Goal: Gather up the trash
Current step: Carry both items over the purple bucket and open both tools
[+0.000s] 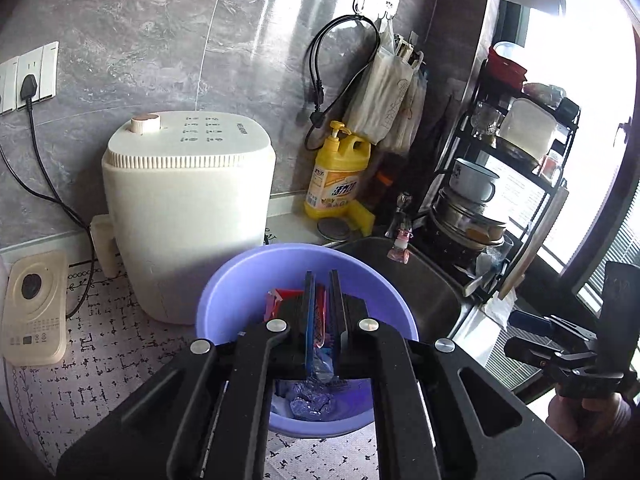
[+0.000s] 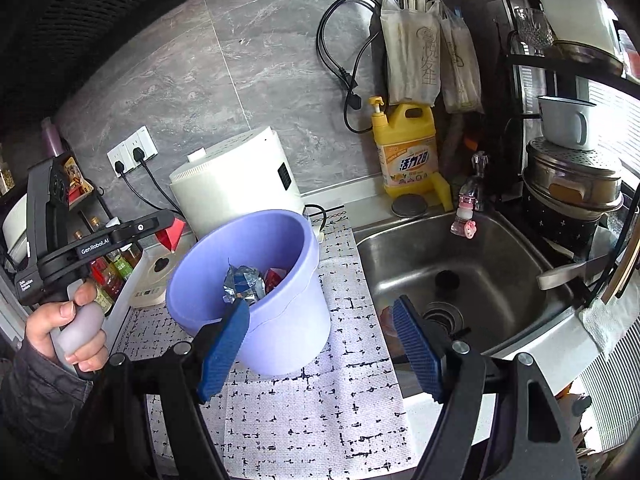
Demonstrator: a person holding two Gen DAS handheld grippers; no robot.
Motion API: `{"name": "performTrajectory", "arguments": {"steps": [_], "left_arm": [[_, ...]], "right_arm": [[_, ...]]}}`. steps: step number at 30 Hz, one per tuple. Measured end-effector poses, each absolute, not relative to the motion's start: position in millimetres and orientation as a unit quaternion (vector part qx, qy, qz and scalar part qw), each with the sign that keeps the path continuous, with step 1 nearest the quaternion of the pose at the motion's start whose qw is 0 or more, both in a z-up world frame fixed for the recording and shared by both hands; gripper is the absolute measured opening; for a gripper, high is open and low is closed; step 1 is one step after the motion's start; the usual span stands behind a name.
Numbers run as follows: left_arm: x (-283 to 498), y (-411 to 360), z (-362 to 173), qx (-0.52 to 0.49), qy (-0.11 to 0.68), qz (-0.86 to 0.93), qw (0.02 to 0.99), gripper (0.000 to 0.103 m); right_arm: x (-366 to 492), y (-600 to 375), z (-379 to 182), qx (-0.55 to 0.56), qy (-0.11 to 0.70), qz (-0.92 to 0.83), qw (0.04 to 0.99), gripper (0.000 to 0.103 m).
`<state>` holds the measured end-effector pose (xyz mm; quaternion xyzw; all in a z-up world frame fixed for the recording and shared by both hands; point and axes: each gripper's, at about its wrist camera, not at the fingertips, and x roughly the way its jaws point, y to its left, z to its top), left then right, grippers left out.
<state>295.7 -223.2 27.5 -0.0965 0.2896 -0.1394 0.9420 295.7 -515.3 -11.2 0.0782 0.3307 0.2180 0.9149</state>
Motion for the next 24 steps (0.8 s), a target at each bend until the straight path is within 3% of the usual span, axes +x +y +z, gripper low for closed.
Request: {"name": "performTrajectory", "arguments": {"steps": [1, 2, 3, 5, 11, 15, 24], "left_arm": [[299, -224, 28, -0.097, 0.295, -0.136, 0.941, 0.040], [299, -224, 30, -0.095, 0.296, -0.128, 0.942, 0.053], [297, -223, 33, -0.095, 0.288, -0.124, 0.945, 0.066], [291, -226, 39, -0.082, 0.283, -0.108, 0.950, 0.080], [271, -228, 47, -0.038, 0.293, -0.058, 0.954, 0.097], [256, -219, 54, -0.027, 0.292, -0.046, 0.955, 0.097], [224, -178, 83, -0.046, 0.282, -0.023, 0.958, 0.097]], "right_arm": [[298, -518, -14, 0.082, 0.332, 0.221, 0.914, 0.076], [302, -520, -17, 0.088, 0.333, 0.227, 0.911, 0.076], [305, -521, -20, 0.093, 0.334, 0.235, 0.908, 0.076], [311, -520, -24, 0.095, 0.334, 0.247, 0.905, 0.078], [331, -508, -33, 0.108, 0.341, 0.275, 0.892, 0.085], [338, -496, -27, 0.103, 0.338, 0.283, 0.892, 0.095], [330, -465, 7, 0.074, 0.341, 0.290, 0.891, 0.095]]}}
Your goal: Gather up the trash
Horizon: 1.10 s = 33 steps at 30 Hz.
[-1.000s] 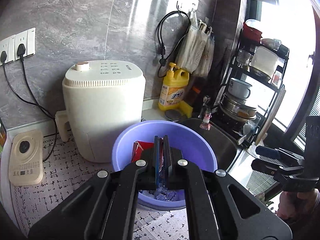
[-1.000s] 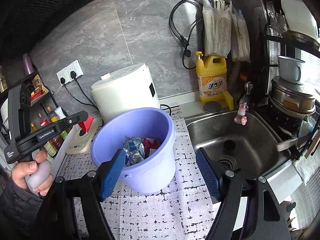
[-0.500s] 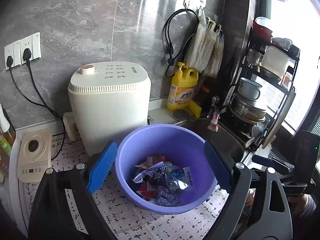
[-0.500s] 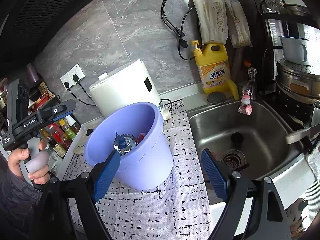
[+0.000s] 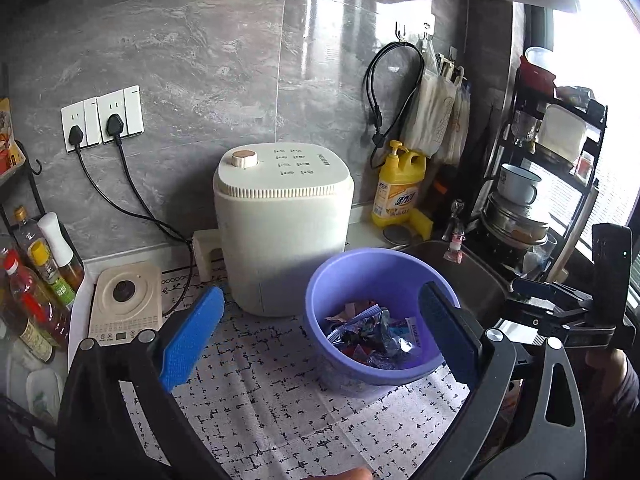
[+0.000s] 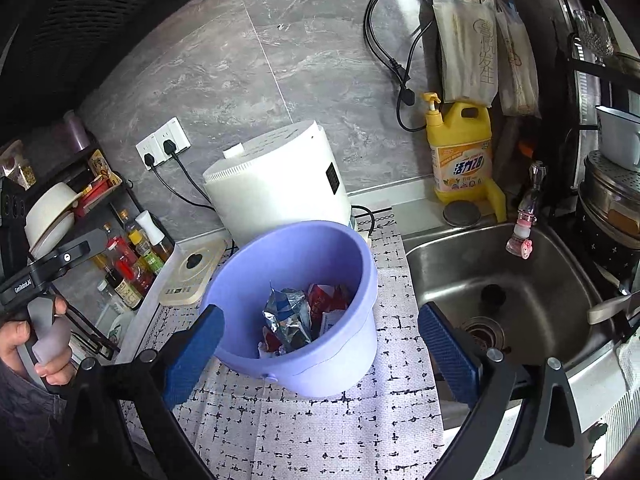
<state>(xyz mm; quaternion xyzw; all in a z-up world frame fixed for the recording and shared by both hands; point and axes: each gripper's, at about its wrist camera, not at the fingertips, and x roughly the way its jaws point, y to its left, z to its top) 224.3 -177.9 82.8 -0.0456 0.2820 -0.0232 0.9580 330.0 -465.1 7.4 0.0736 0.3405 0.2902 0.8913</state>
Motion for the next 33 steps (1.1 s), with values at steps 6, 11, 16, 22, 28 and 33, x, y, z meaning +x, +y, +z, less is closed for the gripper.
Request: {"name": "performTrajectory", "arguments": {"steps": [6, 11, 16, 22, 28, 33], "left_arm": [[193, -150, 94, -0.049, 0.273, -0.017, 0.961, 0.097], [165, -122, 100, -0.055, 0.260, -0.012, 0.964, 0.097], [134, -92, 108, -0.056, 0.247, -0.003, 0.967, 0.097], [100, -55, 113, -0.060, 0.239, 0.004, 0.969, 0.097], [70, -24, 113, -0.061, 0.230, 0.009, 0.971, 0.097], [49, -3, 112, -0.061, 0.225, 0.012, 0.972, 0.097]], "right_arm": [[310, -444, 34, 0.083, 0.328, 0.283, 0.897, 0.095], [285, -421, 49, 0.079, 0.305, 0.271, 0.910, 0.095], [259, -393, 59, 0.085, 0.289, 0.268, 0.915, 0.095], [229, -353, 68, 0.074, 0.286, 0.270, 0.917, 0.095], [198, -319, 76, 0.062, 0.281, 0.272, 0.918, 0.095], [174, -298, 79, 0.055, 0.278, 0.271, 0.920, 0.095]]}}
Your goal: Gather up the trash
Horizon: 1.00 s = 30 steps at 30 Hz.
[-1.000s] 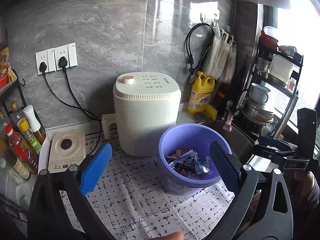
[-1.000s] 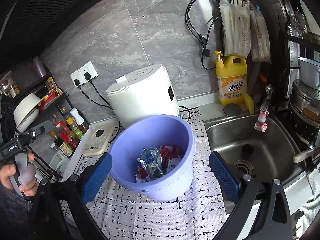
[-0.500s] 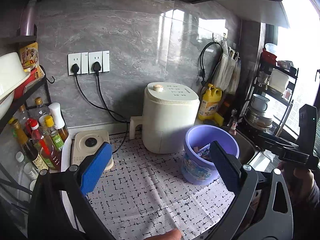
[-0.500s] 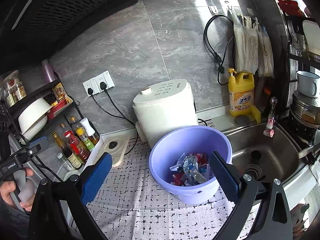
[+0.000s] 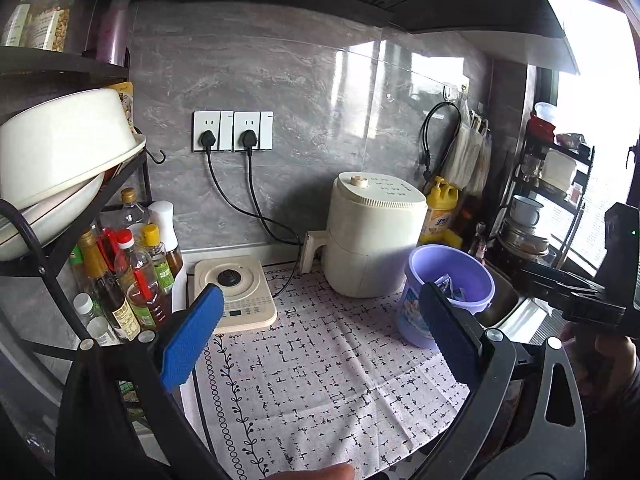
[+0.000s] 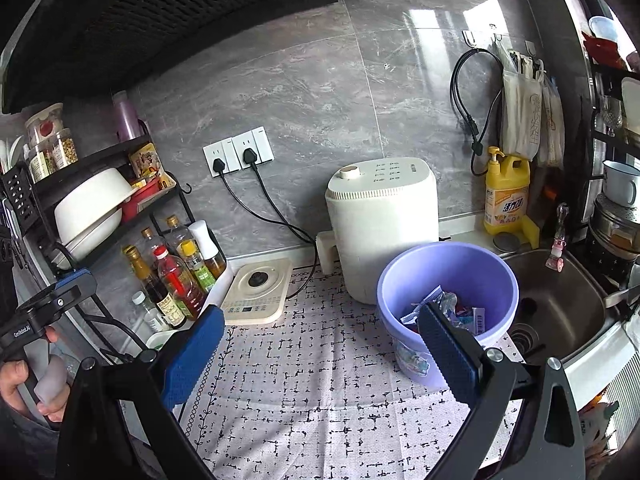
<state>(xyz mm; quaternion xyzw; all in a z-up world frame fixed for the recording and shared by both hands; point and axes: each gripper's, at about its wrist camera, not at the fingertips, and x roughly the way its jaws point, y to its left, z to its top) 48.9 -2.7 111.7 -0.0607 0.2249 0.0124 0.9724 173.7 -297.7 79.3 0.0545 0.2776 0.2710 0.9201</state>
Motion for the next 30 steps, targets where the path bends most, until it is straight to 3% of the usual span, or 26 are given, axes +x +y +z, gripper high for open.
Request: {"name": "performTrajectory", "arguments": {"steps": [30], "left_arm": [[2, 25, 106, -0.059, 0.210, 0.011, 0.976, 0.097]], "right_arm": [[115, -263, 73, 0.045, 0.272, 0.277, 0.921, 0.095]]}}
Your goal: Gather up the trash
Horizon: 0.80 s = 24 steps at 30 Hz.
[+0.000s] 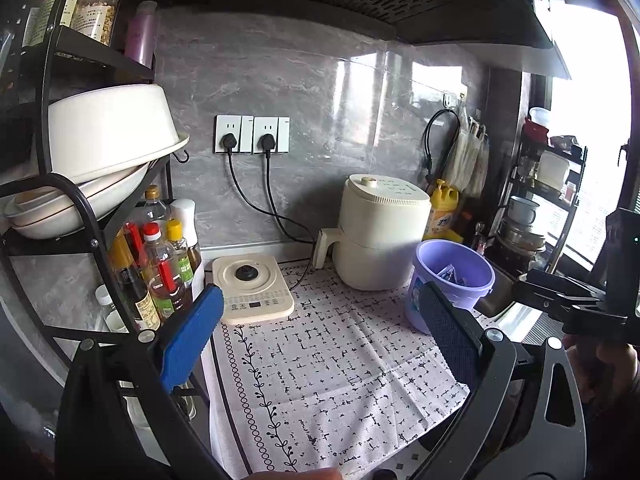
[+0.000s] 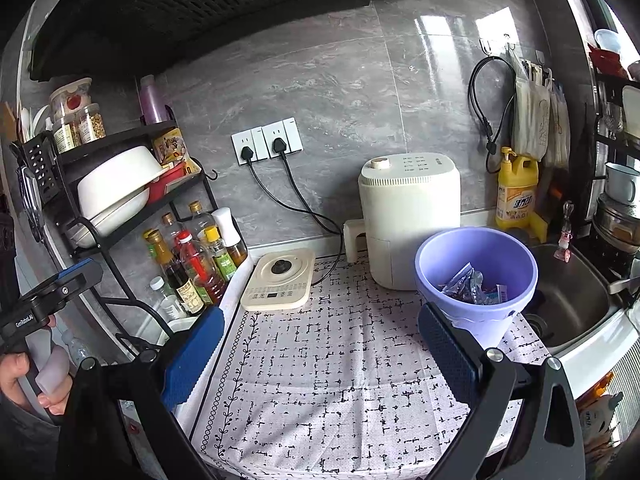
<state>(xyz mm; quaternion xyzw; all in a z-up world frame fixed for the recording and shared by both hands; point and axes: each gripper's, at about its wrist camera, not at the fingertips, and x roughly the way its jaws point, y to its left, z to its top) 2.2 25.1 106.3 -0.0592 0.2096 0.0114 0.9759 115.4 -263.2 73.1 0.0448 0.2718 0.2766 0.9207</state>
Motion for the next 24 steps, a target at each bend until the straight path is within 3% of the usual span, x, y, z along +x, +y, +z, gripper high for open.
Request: {"name": "performTrajectory", "arguments": {"steps": [24], "left_arm": [[4, 27, 92, -0.080, 0.221, 0.023, 0.972, 0.097]], "right_arm": [[117, -260, 66, 0.031, 0.287, 0.282, 0.915, 0.095]]}}
